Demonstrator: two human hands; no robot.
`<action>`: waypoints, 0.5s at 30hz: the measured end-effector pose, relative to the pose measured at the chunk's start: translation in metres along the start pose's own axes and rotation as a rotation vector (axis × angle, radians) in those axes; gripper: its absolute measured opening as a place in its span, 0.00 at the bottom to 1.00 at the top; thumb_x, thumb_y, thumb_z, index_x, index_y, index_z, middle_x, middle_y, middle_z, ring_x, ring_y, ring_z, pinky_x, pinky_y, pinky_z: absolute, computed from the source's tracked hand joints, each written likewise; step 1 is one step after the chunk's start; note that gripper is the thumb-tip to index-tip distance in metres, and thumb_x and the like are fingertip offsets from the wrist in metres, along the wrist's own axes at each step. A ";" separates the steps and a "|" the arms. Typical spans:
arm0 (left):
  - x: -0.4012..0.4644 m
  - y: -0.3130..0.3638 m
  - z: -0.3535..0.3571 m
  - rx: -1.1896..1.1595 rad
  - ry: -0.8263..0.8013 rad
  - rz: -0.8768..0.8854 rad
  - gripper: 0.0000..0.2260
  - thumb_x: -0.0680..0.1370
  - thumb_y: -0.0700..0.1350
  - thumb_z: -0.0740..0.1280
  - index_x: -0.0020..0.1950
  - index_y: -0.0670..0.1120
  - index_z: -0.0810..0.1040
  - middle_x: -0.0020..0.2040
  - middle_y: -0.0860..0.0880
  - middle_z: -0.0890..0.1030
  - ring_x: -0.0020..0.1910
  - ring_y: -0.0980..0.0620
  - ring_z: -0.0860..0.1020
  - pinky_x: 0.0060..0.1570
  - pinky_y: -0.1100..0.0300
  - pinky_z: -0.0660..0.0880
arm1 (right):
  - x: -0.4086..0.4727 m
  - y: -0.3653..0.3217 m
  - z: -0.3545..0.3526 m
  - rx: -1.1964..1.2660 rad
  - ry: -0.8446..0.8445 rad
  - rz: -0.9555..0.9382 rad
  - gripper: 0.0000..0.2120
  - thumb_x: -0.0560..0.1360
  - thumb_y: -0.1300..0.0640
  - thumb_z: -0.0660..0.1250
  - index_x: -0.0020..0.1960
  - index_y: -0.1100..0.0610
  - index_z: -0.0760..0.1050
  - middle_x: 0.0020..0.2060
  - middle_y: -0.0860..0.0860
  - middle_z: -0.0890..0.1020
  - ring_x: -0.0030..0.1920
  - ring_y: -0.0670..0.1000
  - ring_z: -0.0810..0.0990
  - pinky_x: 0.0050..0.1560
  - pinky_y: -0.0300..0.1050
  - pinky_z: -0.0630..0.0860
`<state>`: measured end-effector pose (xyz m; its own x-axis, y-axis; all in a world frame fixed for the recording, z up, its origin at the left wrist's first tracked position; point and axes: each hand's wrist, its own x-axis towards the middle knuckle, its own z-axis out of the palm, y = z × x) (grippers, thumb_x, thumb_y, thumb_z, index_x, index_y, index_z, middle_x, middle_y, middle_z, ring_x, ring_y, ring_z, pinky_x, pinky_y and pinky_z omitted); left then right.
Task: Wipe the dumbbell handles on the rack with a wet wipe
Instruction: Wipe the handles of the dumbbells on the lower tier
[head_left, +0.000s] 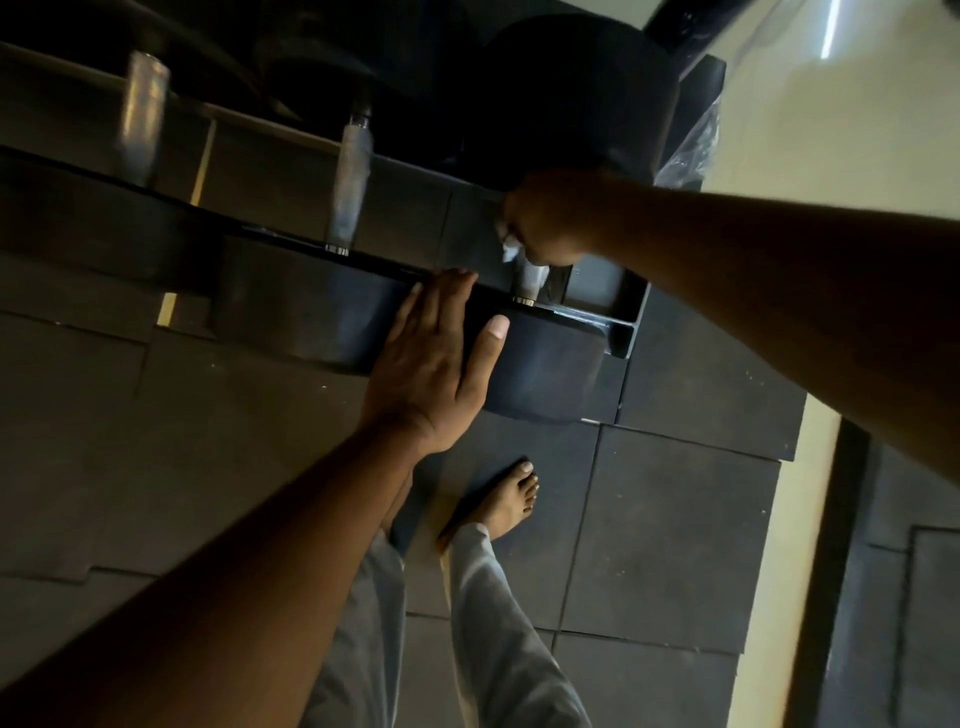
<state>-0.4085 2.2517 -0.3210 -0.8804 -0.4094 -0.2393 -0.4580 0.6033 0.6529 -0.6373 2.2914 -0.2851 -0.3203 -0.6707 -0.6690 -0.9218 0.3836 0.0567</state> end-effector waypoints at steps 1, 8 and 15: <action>0.000 -0.001 0.001 0.006 -0.002 0.005 0.31 0.86 0.63 0.49 0.86 0.48 0.60 0.86 0.46 0.61 0.84 0.51 0.53 0.78 0.69 0.36 | 0.001 0.000 -0.001 0.029 -0.019 -0.010 0.17 0.80 0.62 0.67 0.69 0.55 0.76 0.61 0.54 0.81 0.63 0.56 0.79 0.65 0.50 0.73; 0.003 -0.004 0.003 0.046 0.013 0.038 0.30 0.87 0.63 0.48 0.82 0.46 0.65 0.82 0.45 0.68 0.82 0.49 0.63 0.83 0.60 0.45 | 0.004 -0.006 -0.003 0.174 -0.086 -0.079 0.14 0.81 0.58 0.68 0.67 0.52 0.77 0.57 0.47 0.80 0.56 0.47 0.75 0.56 0.40 0.67; 0.003 -0.002 0.004 0.052 0.027 0.039 0.28 0.87 0.62 0.49 0.81 0.47 0.66 0.80 0.46 0.69 0.82 0.48 0.63 0.82 0.63 0.43 | 0.007 -0.011 0.017 0.219 -0.081 -0.092 0.08 0.81 0.50 0.69 0.60 0.48 0.80 0.50 0.47 0.81 0.55 0.50 0.80 0.60 0.46 0.76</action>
<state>-0.4106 2.2518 -0.3254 -0.8946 -0.4024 -0.1945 -0.4295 0.6539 0.6229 -0.6260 2.2938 -0.3027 -0.2107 -0.6592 -0.7219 -0.8739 0.4579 -0.1631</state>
